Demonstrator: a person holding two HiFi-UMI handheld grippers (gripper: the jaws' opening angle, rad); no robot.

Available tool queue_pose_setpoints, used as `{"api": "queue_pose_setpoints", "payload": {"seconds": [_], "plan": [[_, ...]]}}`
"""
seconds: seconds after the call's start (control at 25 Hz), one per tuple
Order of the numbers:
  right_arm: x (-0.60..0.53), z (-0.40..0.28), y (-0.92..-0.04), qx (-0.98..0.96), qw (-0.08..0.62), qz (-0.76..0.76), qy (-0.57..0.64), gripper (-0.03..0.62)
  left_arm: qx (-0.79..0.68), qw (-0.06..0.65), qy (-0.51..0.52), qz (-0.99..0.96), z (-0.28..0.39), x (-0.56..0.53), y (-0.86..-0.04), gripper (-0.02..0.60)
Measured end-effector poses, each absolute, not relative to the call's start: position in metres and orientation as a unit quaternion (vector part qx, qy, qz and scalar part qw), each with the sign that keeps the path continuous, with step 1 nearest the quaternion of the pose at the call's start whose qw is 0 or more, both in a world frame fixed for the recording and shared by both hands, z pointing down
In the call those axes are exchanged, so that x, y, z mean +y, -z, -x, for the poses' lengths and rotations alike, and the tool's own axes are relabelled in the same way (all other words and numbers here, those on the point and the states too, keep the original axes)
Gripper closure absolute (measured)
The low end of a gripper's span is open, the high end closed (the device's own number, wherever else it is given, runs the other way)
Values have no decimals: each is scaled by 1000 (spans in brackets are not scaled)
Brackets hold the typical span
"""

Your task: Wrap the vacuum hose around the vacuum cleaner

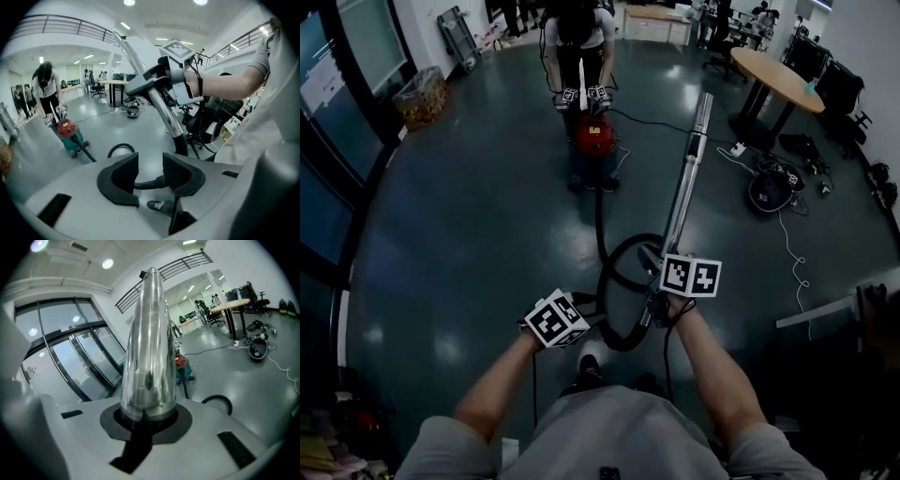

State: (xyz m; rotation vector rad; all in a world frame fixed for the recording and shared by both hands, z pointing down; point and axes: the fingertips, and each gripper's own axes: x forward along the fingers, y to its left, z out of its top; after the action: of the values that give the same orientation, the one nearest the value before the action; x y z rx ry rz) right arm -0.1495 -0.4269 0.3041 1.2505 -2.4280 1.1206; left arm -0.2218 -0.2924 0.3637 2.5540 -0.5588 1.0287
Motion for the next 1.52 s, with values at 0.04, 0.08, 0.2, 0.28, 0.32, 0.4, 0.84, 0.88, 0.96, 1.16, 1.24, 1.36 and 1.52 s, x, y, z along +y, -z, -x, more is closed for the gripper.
{"api": "queue_pose_setpoints", "payload": {"seconds": [0.04,0.08,0.2,0.28,0.32,0.4,0.84,0.88,0.96,1.16,1.24,1.36,1.52], "plan": [[-425,156,-305,-821,108,-420,-370,543,-198,140,-361,-901,225,-302,-355,413],[-424,162,-306,-824,120,-418,-362,543,-200,114,-360,-904,228,-311,-347,413],[-423,178,-310,-835,157,-407,-335,543,-203,30,-363,-909,230,-338,-322,413],[-420,188,-315,-843,186,-394,-316,543,-204,-17,-366,-908,232,-350,-309,413],[-419,194,-317,-847,202,-386,-304,543,-206,-36,-366,-907,233,-355,-302,413],[-420,204,-319,-856,236,-367,-277,543,-214,-70,-366,-903,238,-366,-290,413],[-413,239,-360,-872,392,-225,-188,543,-276,-182,-397,-856,260,-408,-257,413],[-414,238,-366,-871,402,-214,-185,543,-279,-185,-401,-852,258,-411,-257,413],[-417,236,-375,-868,421,-193,-179,543,-285,-194,-410,-844,255,-417,-257,413],[-422,237,-390,-858,470,-134,-160,543,-286,-174,-440,-833,261,-427,-266,411],[-425,232,-397,-852,490,-111,-149,543,-287,-177,-456,-824,259,-435,-268,411],[-428,225,-406,-844,514,-78,-131,543,-278,-177,-477,-814,252,-446,-275,381],[-434,216,-408,-839,533,-40,-98,543,-246,-151,-519,-805,242,-453,-298,302]]}}
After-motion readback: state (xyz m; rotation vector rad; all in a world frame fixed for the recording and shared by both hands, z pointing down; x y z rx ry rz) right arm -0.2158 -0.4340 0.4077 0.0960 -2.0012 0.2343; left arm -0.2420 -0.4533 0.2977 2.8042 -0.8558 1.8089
